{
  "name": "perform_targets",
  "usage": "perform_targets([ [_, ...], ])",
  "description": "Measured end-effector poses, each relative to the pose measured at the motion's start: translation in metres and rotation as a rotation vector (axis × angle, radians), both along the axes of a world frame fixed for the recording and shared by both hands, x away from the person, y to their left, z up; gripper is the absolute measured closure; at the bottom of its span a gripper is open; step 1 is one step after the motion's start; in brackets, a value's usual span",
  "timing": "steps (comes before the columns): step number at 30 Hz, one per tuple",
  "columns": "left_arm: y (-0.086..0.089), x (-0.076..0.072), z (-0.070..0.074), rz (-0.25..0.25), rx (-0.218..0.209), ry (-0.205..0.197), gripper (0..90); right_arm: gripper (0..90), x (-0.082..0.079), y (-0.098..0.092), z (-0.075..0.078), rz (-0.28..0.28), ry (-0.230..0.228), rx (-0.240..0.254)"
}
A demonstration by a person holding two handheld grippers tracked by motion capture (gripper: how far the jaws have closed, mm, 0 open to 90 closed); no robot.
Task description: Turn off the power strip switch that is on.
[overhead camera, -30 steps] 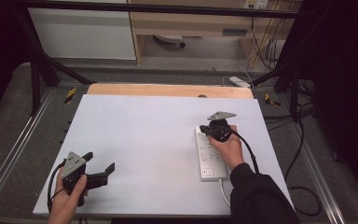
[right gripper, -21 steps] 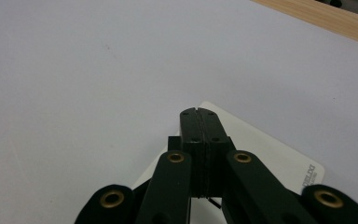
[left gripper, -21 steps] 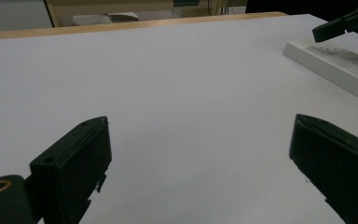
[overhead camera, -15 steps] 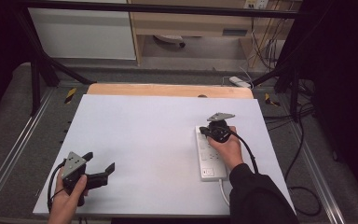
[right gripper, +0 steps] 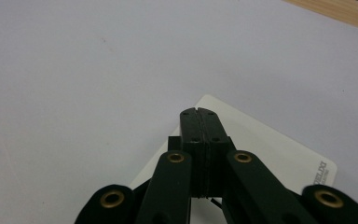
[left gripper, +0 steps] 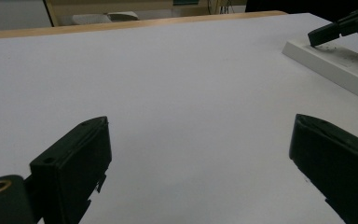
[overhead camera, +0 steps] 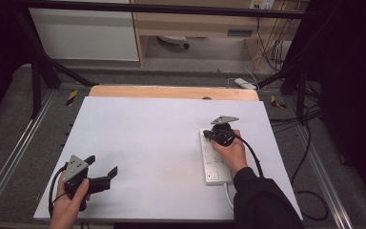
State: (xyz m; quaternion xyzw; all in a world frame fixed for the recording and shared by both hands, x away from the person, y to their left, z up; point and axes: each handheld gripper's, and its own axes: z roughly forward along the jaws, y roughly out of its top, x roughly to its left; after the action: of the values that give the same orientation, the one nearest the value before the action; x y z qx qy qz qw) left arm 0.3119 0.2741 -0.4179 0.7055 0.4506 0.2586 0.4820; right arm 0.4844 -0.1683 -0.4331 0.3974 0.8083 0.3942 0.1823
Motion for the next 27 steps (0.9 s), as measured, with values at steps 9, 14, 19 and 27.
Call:
perform_targets([
  [9,-0.0001,0.0001,-0.0001,-0.001,0.001,0.001,5.7,90.0,0.0000,0.0007,-0.0001,0.004,0.000,-0.001],
  [14,-0.0001,0.0001,-0.0001,0.000,0.003,0.000,5.7,90.0,-0.0002,0.0019,-0.0005,0.003,-0.002,0.001],
  [19,-0.0006,0.0003,-0.0003,-0.004,0.007,0.001,5.7,90.0,-0.0004,0.0017,-0.0008,0.006,-0.005,0.001],
  [27,-0.0007,0.0003,-0.0003,-0.004,0.007,0.002,5.7,90.0,-0.0005,0.0016,-0.0010,0.007,-0.007,0.000],
])
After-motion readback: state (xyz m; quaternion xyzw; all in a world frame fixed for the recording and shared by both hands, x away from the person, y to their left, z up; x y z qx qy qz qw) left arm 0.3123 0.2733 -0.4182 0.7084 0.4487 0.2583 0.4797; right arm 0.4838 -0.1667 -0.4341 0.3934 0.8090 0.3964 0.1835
